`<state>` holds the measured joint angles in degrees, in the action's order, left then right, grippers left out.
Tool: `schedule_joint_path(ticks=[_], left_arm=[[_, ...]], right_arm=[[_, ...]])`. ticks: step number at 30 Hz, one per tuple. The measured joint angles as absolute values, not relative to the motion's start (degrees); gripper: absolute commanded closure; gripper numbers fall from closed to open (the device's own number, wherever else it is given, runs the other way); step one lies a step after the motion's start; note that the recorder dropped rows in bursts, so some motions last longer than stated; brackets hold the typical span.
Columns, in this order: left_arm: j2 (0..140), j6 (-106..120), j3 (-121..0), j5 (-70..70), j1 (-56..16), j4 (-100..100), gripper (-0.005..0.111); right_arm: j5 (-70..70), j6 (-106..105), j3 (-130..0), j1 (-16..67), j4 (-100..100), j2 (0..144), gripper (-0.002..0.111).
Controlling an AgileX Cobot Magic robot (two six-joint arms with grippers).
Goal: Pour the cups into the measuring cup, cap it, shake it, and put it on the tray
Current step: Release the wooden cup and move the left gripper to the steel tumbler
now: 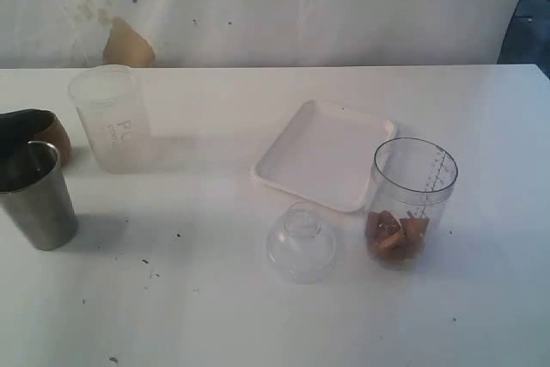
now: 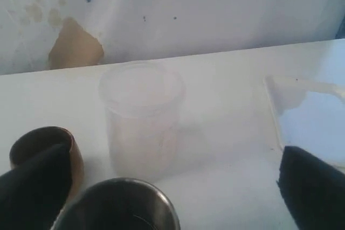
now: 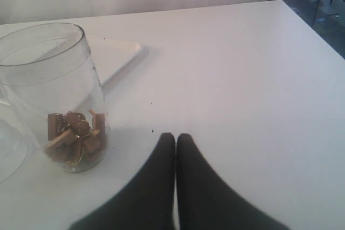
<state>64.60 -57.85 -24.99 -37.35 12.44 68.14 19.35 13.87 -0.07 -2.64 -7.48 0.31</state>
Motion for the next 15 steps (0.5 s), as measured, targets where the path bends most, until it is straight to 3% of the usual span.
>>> schedule_joint_path(ticks=[15], left_arm=[[65.0,-55.0,-20.3,-31.6,12.4,65.0,0.001]], right_arm=[[19.4,13.9,-0.1,-2.6,-7.5,0.3,0.108]])
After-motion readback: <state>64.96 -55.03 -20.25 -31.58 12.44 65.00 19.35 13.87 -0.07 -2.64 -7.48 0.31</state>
